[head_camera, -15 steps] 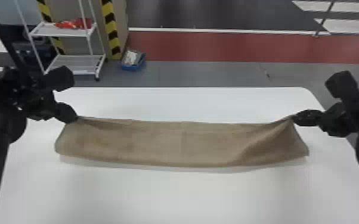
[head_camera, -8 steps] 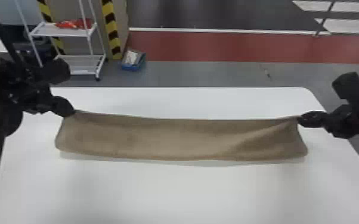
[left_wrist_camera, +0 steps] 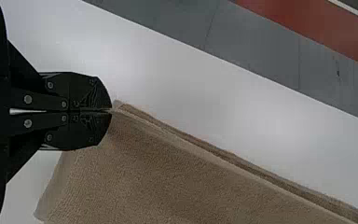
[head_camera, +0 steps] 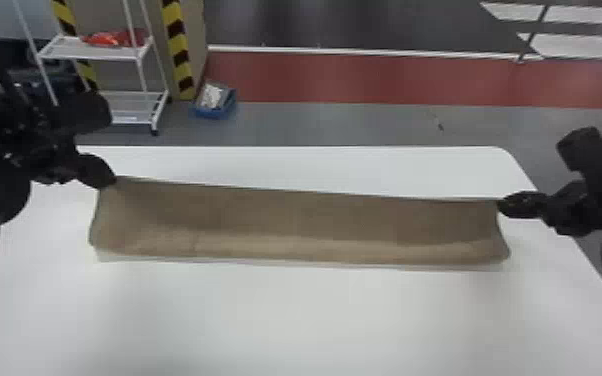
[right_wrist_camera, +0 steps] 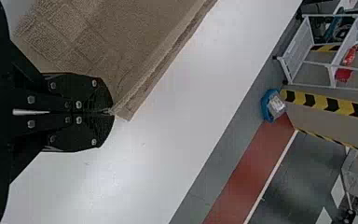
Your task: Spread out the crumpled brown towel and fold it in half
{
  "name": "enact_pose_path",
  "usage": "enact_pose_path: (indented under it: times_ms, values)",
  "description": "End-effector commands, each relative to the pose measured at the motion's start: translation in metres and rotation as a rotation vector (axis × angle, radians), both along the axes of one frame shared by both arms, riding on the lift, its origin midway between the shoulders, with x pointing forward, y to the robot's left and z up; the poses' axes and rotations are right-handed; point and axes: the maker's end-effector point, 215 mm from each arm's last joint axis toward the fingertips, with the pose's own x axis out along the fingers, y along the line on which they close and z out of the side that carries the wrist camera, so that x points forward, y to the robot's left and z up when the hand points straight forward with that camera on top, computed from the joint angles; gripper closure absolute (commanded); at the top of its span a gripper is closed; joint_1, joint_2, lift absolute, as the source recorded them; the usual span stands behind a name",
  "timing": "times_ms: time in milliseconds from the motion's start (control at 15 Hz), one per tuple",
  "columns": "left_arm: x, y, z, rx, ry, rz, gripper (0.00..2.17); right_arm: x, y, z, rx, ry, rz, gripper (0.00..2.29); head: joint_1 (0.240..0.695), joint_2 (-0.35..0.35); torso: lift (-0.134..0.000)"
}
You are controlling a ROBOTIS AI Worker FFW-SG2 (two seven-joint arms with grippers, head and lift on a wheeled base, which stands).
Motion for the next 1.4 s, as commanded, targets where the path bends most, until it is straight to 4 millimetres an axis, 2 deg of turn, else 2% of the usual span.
enact_pose_path:
  times_ms: [0,400,600,800,1067,1333]
  values:
    - [0.003,-0.002,-0.002,0.005,-0.007,0.005,1.63,0.002,0.001,-0.001,-0.002,0.001,0.002,1.29,0.695,-0.05,-0.124]
    - [0.004,-0.007,-0.007,0.014,0.005,0.0,1.63,0.005,0.01,-0.003,-0.013,0.009,0.013,1.29,0.695,-0.051,-0.124]
    - [0.007,-0.008,-0.007,0.012,-0.009,0.01,1.63,0.011,0.004,0.0,-0.018,0.002,-0.024,1.29,0.695,-0.049,-0.124]
    - [0.01,-0.013,-0.008,0.009,-0.022,0.01,1.63,0.017,-0.005,-0.007,-0.027,0.01,-0.074,1.29,0.695,-0.059,-0.124]
    - [0.01,-0.021,-0.016,0.008,-0.028,0.006,1.63,0.019,0.006,-0.028,-0.035,0.042,-0.061,1.29,0.695,-0.066,-0.124]
    - [0.013,-0.021,-0.019,0.01,-0.048,0.017,1.62,0.026,0.011,-0.028,-0.035,0.05,-0.062,1.29,0.695,-0.06,-0.124]
